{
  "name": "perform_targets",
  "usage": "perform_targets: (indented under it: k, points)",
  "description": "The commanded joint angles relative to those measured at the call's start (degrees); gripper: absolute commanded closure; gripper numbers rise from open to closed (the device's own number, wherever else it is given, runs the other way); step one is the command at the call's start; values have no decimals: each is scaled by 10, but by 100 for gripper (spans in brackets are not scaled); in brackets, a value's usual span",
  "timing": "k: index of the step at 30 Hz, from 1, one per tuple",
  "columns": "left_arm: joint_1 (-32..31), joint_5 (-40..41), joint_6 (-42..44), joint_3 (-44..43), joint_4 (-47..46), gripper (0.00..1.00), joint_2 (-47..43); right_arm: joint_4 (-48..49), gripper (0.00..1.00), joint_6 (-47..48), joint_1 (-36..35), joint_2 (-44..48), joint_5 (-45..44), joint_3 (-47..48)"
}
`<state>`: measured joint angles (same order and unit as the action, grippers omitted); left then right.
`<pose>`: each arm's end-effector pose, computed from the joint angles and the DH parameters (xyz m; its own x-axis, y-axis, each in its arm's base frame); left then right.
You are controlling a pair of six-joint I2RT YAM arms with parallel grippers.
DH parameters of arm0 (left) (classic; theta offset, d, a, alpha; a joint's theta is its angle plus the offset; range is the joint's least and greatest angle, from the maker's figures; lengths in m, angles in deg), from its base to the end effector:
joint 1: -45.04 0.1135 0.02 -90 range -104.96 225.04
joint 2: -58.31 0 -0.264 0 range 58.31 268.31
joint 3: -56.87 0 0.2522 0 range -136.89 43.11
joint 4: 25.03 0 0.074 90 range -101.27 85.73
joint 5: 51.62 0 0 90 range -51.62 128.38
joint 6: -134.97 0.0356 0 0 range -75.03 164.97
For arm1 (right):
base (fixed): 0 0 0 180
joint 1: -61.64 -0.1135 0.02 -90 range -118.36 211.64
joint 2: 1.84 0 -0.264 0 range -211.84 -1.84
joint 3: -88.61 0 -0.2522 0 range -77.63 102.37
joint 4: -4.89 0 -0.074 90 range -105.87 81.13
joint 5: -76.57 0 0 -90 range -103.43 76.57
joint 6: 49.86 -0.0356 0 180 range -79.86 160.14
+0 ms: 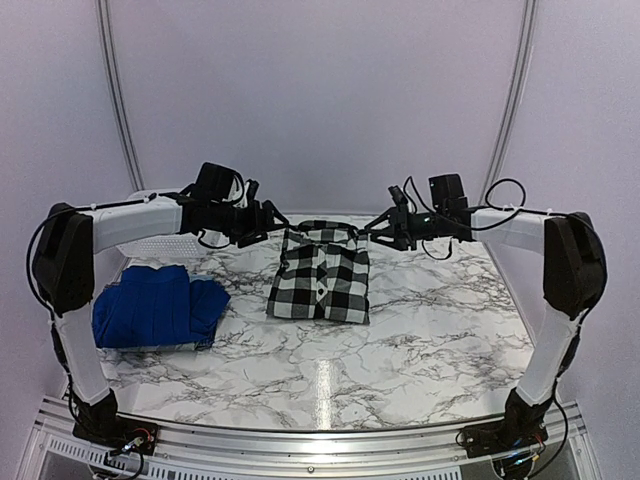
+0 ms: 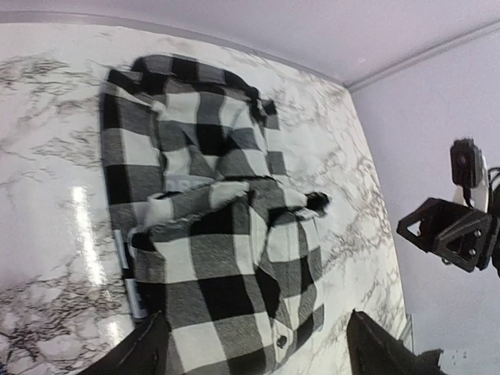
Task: Fold and stack the mixed laundry pile
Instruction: Fold the rectangle-folded shirt at the center of the board, then move the 2/3-rectangle-folded shirt to the center of the board.
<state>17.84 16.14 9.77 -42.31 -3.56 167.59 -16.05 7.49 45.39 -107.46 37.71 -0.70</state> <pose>0.3910 -0.2161 0.2625 -0.7897 -0.1940 -0.5820 0.3117 0.6902 -0.6530 0.3886 0.1421 0.2463 -0.8952 0.0917 -0.4361 -0.3544 0.4470 0.8214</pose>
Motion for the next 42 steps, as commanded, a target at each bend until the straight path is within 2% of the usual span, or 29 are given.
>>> perform_targets:
  k: [1, 4, 7, 11, 16, 20, 22, 28, 31, 34, 37, 38, 42]
  points:
    - [-34, -87, 41, 23, -36, 25, 22, 43, 60, -11, -52, -39, 13, -12]
    - [-39, -115, 19, -1, -87, 40, 67, 84, 68, -26, -58, -91, 22, 12]
    - [-38, -133, -1, -61, -109, 49, 135, 105, 73, -28, -56, -155, 28, 62]
    - [-30, -132, -28, -122, -121, 55, 226, 105, 74, -24, -49, -237, 27, 128]
    - [-21, -125, -33, -127, -120, 60, 280, 96, 74, -13, -47, -297, 21, 141]
    - [-32, -129, -30, -66, -126, 63, 270, 98, 74, -6, -53, -300, 20, 100]
    - [-41, -124, -26, -4, -139, 63, 244, 95, 74, 5, -57, -281, 18, 66]
    - [-79, -105, -37, 158, -180, 64, 104, 111, 71, 13, -85, -153, 30, -93]
    - [-88, -84, -46, 215, -184, 56, 25, 118, 66, 0, -97, -63, 34, -157]
    - [-87, -58, -34, 243, -175, 28, -37, 103, 65, -5, -102, 3, 25, -177]
    - [-90, -40, -19, 255, -167, 5, -79, 80, 66, -1, -108, 29, 25, -159]
    - [-91, -45, -18, 256, -172, 2, -85, 78, 66, -1, -113, 32, 28, -151]
    - [-109, -64, -23, 233, -183, 1, -73, 134, 63, -41, -139, 20, 62, -147]
